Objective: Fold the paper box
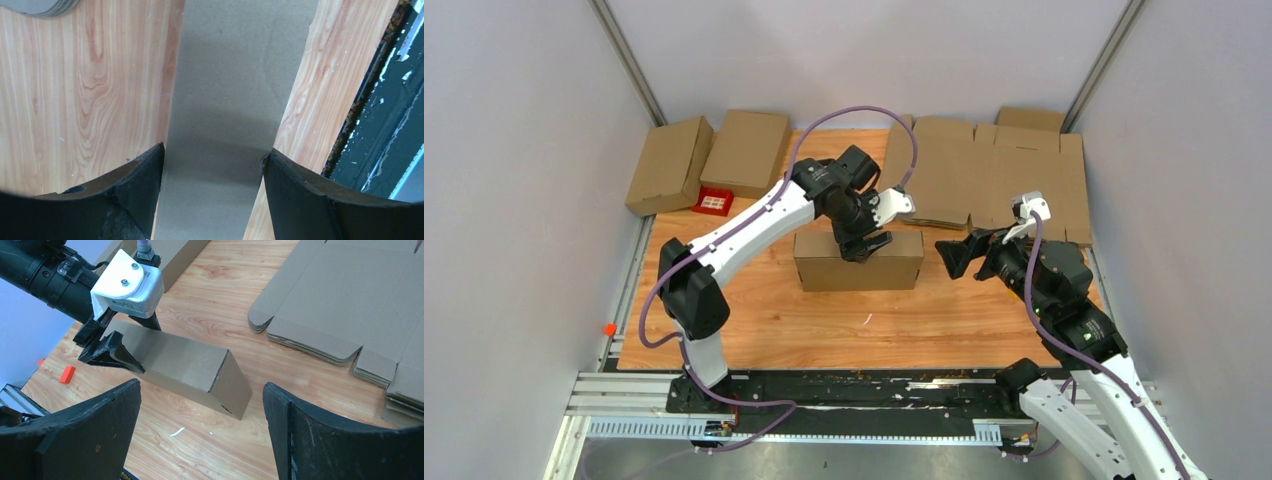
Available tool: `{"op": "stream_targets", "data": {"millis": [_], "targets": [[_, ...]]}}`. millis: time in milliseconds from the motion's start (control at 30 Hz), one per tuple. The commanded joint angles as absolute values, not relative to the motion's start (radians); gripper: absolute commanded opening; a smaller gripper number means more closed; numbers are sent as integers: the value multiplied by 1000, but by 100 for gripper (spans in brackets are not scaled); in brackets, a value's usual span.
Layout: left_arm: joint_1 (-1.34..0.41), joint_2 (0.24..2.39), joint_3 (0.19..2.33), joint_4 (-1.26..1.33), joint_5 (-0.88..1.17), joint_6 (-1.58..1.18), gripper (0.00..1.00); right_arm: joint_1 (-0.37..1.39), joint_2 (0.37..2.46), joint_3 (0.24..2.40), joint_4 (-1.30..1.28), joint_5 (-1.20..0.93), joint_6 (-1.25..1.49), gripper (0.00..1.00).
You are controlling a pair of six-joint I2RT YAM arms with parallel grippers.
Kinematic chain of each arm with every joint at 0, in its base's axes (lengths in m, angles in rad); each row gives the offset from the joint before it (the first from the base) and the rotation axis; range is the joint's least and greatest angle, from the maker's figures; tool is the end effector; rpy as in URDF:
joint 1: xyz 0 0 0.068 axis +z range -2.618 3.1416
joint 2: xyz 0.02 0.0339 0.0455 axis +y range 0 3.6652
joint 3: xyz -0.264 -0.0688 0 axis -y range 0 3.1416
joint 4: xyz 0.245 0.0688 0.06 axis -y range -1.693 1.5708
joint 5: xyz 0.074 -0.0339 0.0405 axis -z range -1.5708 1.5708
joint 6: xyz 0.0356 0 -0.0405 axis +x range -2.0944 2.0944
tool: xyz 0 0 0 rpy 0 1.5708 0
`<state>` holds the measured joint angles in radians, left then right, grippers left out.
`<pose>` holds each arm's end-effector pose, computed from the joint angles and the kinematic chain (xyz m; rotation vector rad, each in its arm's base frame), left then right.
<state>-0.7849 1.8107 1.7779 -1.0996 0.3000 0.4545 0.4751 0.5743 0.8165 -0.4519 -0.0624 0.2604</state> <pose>0.2582 -0.2728 0.3241 1.6514 2.1572 -0.5042 0.1136 0.0610 0.3511 -0.2404 1.8019 0.5818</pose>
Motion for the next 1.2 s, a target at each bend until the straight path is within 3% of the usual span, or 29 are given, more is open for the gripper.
{"op": "stream_targets", "data": {"millis": [0, 167, 300, 367, 467, 633, 800, 900, 1000, 1167], "targets": [[-807, 1766, 1792, -1085, 206, 462, 75, 477, 573, 821, -416, -72, 267, 91], [-836, 1779, 1772, -1092, 132, 459, 73, 477, 572, 821, -415, -72, 270, 91], [-842, 1775, 1776, -1086, 66, 434, 59, 476, 568, 818, -414, -72, 271, 91], [-842, 1760, 1784, -1078, -14, 398, 58, 476, 568, 819, -416, -73, 273, 90], [-841, 1723, 1793, -1051, -229, 324, 60, 477, 564, 815, -415, -71, 275, 90], [-811, 1730, 1858, -946, -753, 259, 61, 477, 570, 805, -401, -77, 289, 90], [-755, 1778, 1819, -613, -1041, 410, 60, 476, 572, 806, -408, -85, 299, 89], [-718, 1859, 1846, -459, -1104, 483, 60, 477, 566, 800, -408, -87, 304, 89], [-683, 2010, 1992, -476, -1170, 505, 64, 476, 586, 800, -402, -106, 312, 89], [-623, 2260, 2167, -357, -1294, 622, 56, 476, 632, 824, -408, -122, 315, 89]]}}
